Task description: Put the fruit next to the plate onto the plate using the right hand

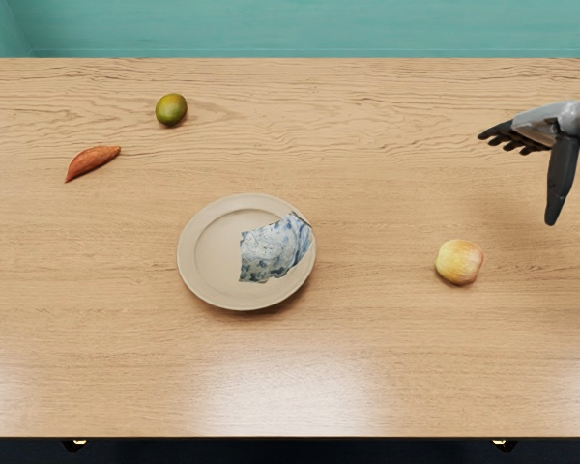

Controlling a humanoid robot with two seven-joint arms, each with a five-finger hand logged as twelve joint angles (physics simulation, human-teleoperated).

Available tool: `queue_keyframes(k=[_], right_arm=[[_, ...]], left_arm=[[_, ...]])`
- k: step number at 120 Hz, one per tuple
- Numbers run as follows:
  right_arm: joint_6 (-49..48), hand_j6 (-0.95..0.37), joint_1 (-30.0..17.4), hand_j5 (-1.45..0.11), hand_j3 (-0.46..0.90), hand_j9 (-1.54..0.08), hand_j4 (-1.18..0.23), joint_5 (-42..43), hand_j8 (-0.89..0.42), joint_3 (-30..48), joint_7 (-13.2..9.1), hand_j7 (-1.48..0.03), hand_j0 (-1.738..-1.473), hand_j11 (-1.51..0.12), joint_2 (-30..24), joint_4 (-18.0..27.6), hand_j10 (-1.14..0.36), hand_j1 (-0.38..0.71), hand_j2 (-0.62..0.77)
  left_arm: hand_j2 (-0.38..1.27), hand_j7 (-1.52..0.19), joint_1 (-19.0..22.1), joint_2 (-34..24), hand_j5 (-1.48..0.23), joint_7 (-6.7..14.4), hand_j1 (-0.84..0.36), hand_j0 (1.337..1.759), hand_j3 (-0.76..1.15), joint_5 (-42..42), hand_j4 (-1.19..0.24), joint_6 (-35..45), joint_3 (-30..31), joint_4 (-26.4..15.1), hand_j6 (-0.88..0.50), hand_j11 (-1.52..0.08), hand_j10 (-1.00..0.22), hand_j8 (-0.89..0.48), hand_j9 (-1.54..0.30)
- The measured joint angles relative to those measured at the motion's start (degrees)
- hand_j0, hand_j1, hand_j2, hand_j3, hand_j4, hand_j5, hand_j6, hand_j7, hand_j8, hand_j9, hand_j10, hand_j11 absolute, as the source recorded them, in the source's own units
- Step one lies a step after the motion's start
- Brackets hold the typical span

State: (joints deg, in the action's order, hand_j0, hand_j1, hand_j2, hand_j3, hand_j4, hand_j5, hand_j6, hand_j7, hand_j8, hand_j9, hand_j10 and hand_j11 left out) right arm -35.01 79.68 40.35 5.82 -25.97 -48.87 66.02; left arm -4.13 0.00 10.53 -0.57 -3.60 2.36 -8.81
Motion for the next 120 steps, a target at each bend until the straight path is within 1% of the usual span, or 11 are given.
queue_keyframes(k=[11,16,21,34,40,48,62,84,100,108,120], right_arm=[[0.0,-0.01,0.3,0.0,0.0,0.0,0.0,0.1,-0.01,0.0,-0.3,0.0,-1.658,0.0,0.0,0.0,0.0,-0.35,0.0],[0.0,-0.01,0.6,0.0,0.0,0.0,-0.01,0.0,-0.01,0.2,-0.8,0.0,-1.658,0.0,0.0,0.1,0.0,-0.35,0.0],[0.0,-0.01,1.2,0.0,0.0,0.0,-0.01,-0.1,-0.01,0.3,-1.9,0.0,-1.658,0.0,0.0,0.2,0.0,-0.35,0.0],[0.0,-0.01,3.3,0.0,0.0,0.0,-0.01,-1.1,-0.01,0.7,-6.2,0.0,-1.658,0.0,0.1,0.8,0.0,-0.35,0.0],[0.0,-0.01,3.8,0.0,0.0,0.0,-0.01,-1.8,-0.01,1.5,-7.3,0.0,-1.658,0.0,0.1,1.1,0.0,-0.35,0.0],[0.0,-0.01,3.8,0.0,0.0,0.0,0.0,-3.2,-0.01,3.0,-8.1,0.0,-1.658,0.0,0.1,2.2,0.0,-0.35,0.0],[0.0,-0.01,3.1,0.0,0.0,0.0,0.0,-4.4,0.0,4.3,-8.7,0.0,-1.658,0.0,0.8,5.9,0.0,-0.35,0.0],[0.2,-0.01,1.7,0.0,0.0,0.0,0.0,-3.0,0.0,4.7,-9.0,0.0,-1.658,0.0,0.4,15.9,0.0,-0.35,0.0],[4.4,-0.01,0.1,0.0,0.0,0.0,0.0,-0.4,0.0,4.4,-9.0,0.0,-1.658,0.0,-1.4,23.3,0.0,-0.35,0.0],[6.5,-0.01,-1.1,0.0,0.0,0.0,0.0,1.5,0.0,4.3,-9.0,0.0,-1.658,0.0,-1.9,25.5,0.0,-0.35,0.0],[10.9,-0.01,-3.3,0.0,0.0,0.0,0.0,5.9,0.0,4.3,-9.0,0.0,-1.658,0.0,-2.3,27.4,0.0,-0.35,0.0]], left_arm=[[0.0,-0.01,0.0,0.0,-0.01,0.0,0.34,1.658,0.0,0.0,-0.01,0.0,0.0,0.0,-0.01,-0.01,-0.01,-0.01,-0.01],[0.0,-0.01,0.0,0.0,-0.01,0.0,0.34,1.658,0.0,0.0,-0.01,0.0,0.0,0.0,-0.01,-0.01,-0.01,-0.01,-0.01],[0.0,-0.01,0.0,0.0,-0.01,0.0,0.34,1.658,0.0,0.0,-0.01,0.0,0.0,0.0,-0.01,-0.01,-0.01,-0.01,-0.01],[0.0,-0.01,0.0,0.0,-0.01,0.0,0.34,1.658,0.0,0.0,-0.01,0.0,0.0,0.0,-0.01,-0.01,-0.01,-0.01,-0.01],[0.0,-0.01,0.0,0.0,-0.01,0.0,0.34,1.658,0.0,0.0,-0.01,0.0,0.0,0.0,-0.01,-0.01,-0.01,-0.01,-0.01],[0.0,-0.01,0.0,0.0,-0.01,0.0,0.34,1.658,0.0,0.0,-0.01,0.0,0.0,0.0,-0.01,-0.01,-0.01,-0.01,-0.01],[0.0,-0.01,0.0,0.0,-0.01,0.0,0.34,1.658,0.0,0.0,-0.01,0.0,0.0,0.0,-0.01,-0.01,-0.01,-0.01,-0.01],[0.0,-0.01,0.0,0.0,-0.01,0.0,0.34,1.658,0.0,0.0,-0.01,0.0,0.0,0.0,-0.01,-0.01,-0.01,-0.01,-0.01],[0.0,-0.01,0.0,0.0,-0.01,0.0,0.34,1.658,0.0,0.0,-0.01,0.0,0.0,0.0,-0.01,-0.01,-0.01,-0.01,-0.01],[0.0,-0.01,0.0,0.0,-0.01,0.0,0.34,1.658,0.0,0.0,-0.01,0.0,0.0,0.0,-0.01,-0.01,-0.01,-0.01,-0.01],[0.0,-0.01,0.0,0.0,-0.01,0.0,0.34,1.658,0.0,0.0,-0.01,0.0,0.0,0.0,-0.01,-0.01,-0.01,-0.01,-0.01]])
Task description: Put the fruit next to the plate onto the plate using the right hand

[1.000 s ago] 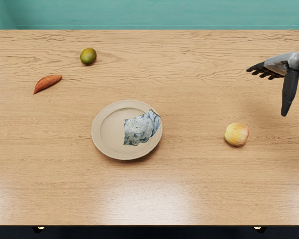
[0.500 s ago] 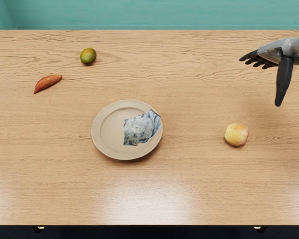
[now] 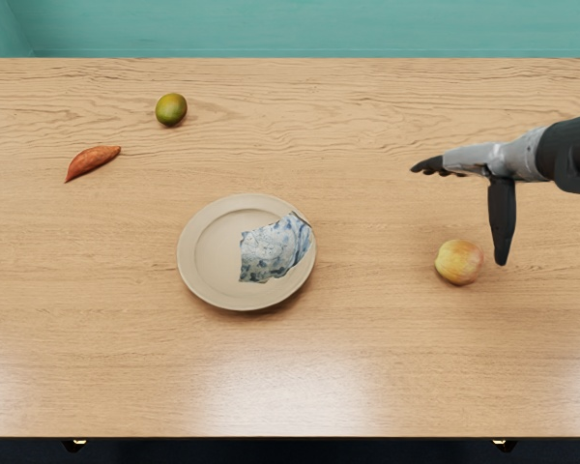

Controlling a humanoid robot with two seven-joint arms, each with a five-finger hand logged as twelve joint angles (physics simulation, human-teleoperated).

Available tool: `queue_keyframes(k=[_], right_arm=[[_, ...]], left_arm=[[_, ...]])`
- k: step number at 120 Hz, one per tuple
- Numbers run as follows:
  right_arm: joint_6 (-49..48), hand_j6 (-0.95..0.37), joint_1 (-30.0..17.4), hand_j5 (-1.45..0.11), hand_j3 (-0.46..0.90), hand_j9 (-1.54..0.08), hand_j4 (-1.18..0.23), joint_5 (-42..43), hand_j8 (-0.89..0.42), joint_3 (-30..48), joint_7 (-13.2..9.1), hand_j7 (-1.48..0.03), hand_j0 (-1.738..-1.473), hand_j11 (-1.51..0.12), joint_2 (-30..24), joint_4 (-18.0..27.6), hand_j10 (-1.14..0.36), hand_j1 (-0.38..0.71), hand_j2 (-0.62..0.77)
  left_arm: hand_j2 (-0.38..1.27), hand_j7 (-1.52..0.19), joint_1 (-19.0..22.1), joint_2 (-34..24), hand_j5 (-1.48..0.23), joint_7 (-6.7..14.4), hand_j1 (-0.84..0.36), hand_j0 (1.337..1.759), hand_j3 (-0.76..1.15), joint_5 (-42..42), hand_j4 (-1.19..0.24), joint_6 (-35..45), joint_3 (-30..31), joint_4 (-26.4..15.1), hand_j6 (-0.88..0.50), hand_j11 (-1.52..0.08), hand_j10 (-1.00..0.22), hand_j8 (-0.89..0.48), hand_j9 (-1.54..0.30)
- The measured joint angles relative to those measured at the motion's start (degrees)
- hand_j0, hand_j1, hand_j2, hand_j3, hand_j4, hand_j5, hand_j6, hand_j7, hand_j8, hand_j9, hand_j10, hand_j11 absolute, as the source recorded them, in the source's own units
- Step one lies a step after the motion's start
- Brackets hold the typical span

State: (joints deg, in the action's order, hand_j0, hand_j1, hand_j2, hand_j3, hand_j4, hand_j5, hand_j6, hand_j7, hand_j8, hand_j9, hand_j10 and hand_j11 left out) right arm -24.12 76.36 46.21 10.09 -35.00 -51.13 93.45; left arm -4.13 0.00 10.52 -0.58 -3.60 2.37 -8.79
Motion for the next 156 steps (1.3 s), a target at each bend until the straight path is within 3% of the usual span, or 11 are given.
queue_keyframes(k=[47,96,156], right_arm=[[13.1,-0.01,-10.5,0.0,0.0,0.0,-0.01,14.3,-0.01,0.2,0.0,0.0,-1.658,0.0,0.5,6.0,0.0,-0.35,0.0],[20.5,-0.01,-18.4,-0.01,0.0,-0.01,-0.01,23.8,-0.01,0.1,0.0,-0.01,-1.658,-0.01,1.9,6.5,-0.01,-0.34,0.0],[26.4,-0.13,-23.8,-0.16,0.0,-0.16,-0.13,28.0,-0.13,0.0,0.0,-0.16,-1.658,-0.16,3.6,6.6,-0.13,-0.2,-0.02]], left_arm=[[0.0,-0.01,0.0,0.0,-0.01,0.0,0.34,1.658,0.0,0.0,-0.01,0.0,0.0,0.0,-0.01,-0.01,-0.01,-0.01,-0.01],[0.0,-0.01,0.0,0.0,-0.01,0.0,0.34,1.658,0.0,0.0,-0.01,0.0,0.0,0.0,-0.01,-0.01,-0.01,-0.01,-0.01],[0.0,-0.01,0.0,0.0,-0.01,0.0,0.34,1.658,0.0,0.0,-0.01,0.0,0.0,0.0,-0.01,-0.01,-0.01,-0.01,-0.01]])
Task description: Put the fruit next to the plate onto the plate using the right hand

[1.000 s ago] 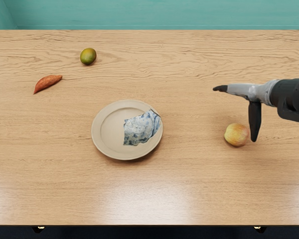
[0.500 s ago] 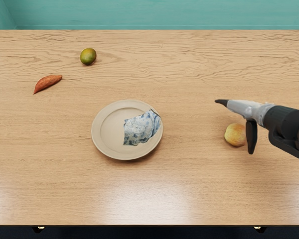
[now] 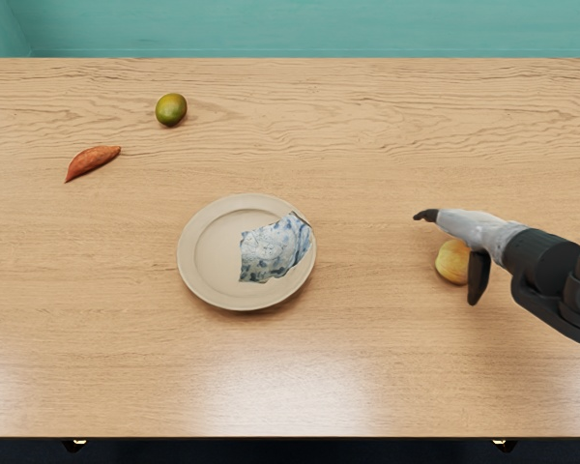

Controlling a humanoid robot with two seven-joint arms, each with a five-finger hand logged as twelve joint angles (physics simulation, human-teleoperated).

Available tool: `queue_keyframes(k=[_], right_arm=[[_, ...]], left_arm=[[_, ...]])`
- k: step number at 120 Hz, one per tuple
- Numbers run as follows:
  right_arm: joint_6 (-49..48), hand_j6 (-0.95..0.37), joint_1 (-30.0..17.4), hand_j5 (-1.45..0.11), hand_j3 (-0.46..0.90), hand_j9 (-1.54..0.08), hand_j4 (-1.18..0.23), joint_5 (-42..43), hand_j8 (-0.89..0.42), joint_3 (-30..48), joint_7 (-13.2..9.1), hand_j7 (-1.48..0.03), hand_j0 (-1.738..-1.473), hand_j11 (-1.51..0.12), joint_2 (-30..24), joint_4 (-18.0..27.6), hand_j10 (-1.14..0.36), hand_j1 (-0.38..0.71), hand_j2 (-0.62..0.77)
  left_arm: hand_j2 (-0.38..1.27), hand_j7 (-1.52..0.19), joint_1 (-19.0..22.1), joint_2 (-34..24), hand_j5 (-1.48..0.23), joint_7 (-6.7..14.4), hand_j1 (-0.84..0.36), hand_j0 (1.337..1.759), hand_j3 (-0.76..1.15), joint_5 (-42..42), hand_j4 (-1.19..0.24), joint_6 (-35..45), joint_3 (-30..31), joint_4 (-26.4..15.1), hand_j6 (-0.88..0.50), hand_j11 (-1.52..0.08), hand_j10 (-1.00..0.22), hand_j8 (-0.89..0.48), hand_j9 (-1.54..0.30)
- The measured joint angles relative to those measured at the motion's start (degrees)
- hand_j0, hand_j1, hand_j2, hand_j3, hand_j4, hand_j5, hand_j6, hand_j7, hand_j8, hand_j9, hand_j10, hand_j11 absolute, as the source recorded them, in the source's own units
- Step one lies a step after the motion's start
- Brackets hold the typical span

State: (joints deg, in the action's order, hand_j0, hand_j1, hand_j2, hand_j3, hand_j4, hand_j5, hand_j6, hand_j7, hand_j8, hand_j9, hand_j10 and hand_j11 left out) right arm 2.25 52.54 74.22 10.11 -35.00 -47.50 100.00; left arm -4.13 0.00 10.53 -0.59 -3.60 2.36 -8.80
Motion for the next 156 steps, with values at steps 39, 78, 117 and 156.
queue_keyframes(k=[39,78,117,156], right_arm=[[3.0,-0.2,-1.6,-0.26,0.0,-0.26,-0.2,1.6,-0.2,-0.1,0.0,-0.25,-1.658,-0.26,0.2,-0.1,-0.2,-0.12,-0.04],[4.9,-0.26,-3.1,-0.32,0.0,-0.32,-0.25,2.5,-0.26,-0.1,0.0,-0.32,-1.658,-0.32,0.3,-0.1,-0.25,-0.05,-0.05],[6.8,-0.3,-4.5,-0.39,0.0,-0.39,-0.3,2.5,-0.3,0.1,0.0,-0.39,-1.658,-0.39,0.2,-0.2,-0.3,0.0,-0.05],[7.0,-0.36,-4.9,-0.47,0.0,-0.47,-0.36,2.5,-0.36,0.3,0.0,-0.46,-1.658,-0.47,-0.2,-0.3,-0.36,0.08,-0.07]], left_arm=[[0.0,-0.01,0.0,0.0,-0.01,0.0,0.34,1.658,0.0,0.0,-0.01,0.0,0.0,0.0,-0.01,-0.01,-0.01,-0.01,-0.01],[0.0,-0.01,0.0,0.0,-0.01,0.0,0.34,1.658,0.0,0.0,-0.01,0.0,0.0,0.0,-0.01,-0.01,-0.01,-0.01,-0.01],[0.0,-0.01,0.0,0.0,-0.01,0.0,0.34,1.658,0.0,0.0,-0.01,0.0,0.0,0.0,-0.01,-0.01,-0.01,-0.01,-0.01],[0.0,-0.01,0.0,0.0,-0.01,0.0,0.34,1.658,0.0,0.0,-0.01,0.0,0.0,0.0,-0.01,-0.01,-0.01,-0.01,-0.01]])
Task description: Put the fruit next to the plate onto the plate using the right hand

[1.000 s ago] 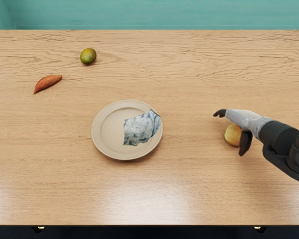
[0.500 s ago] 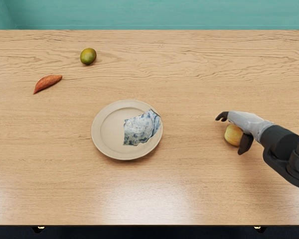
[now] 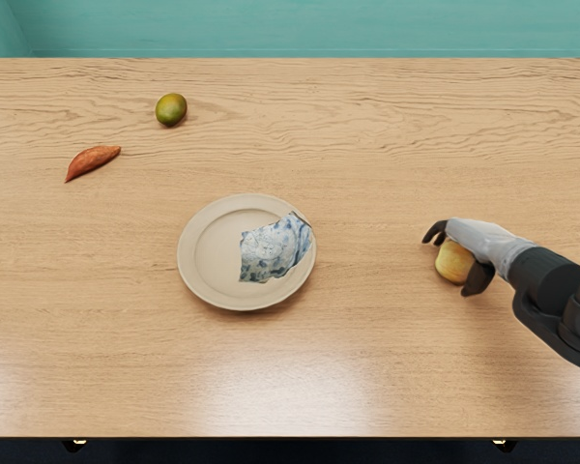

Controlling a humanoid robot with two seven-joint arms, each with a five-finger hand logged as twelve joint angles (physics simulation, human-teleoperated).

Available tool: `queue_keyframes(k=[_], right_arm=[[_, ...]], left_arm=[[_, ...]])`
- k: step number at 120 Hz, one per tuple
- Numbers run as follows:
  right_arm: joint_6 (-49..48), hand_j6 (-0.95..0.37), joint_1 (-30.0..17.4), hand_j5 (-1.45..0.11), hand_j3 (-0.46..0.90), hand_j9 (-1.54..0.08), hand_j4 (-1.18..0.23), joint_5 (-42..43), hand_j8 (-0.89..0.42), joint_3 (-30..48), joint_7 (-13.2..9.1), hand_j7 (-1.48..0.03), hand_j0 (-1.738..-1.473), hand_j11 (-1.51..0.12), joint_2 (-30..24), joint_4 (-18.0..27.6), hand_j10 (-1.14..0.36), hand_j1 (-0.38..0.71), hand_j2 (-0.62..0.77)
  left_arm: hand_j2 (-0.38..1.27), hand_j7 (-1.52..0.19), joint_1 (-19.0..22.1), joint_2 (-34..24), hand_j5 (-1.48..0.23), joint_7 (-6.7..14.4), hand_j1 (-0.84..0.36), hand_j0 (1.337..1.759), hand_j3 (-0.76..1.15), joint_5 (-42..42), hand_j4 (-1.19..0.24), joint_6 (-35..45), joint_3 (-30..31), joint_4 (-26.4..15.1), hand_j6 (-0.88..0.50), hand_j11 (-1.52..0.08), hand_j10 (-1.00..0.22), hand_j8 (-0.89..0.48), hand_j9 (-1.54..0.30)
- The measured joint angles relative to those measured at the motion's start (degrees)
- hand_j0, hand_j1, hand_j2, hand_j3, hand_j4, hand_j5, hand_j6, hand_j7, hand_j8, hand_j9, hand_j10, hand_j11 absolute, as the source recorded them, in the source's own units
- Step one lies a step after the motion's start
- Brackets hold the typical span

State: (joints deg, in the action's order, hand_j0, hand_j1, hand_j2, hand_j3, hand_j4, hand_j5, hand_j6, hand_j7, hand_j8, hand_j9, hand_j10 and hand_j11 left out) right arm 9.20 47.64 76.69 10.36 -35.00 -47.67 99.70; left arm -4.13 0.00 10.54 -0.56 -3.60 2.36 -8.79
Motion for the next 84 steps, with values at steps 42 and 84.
queue_keyframes(k=[42,84], right_arm=[[0.7,-0.42,-0.4,-0.59,0.0,-0.6,-0.45,0.1,-0.37,0.2,0.0,-0.59,-1.654,-0.6,-0.2,-1.0,-0.45,0.13,-0.08],[0.9,-0.41,-0.5,-0.78,0.0,-0.79,-0.62,0.1,-0.37,0.3,0.0,-0.79,-1.651,-0.8,-0.1,-1.6,-0.53,0.18,0.2]], left_arm=[[0.0,-0.01,0.0,0.0,-0.01,0.0,0.34,1.658,0.0,0.0,-0.01,0.0,0.0,0.0,-0.01,-0.01,-0.01,-0.01,-0.01],[0.0,-0.01,0.0,0.0,-0.01,0.0,0.34,1.658,0.0,0.0,-0.01,0.0,0.0,0.0,-0.01,-0.01,-0.01,-0.01,-0.01]])
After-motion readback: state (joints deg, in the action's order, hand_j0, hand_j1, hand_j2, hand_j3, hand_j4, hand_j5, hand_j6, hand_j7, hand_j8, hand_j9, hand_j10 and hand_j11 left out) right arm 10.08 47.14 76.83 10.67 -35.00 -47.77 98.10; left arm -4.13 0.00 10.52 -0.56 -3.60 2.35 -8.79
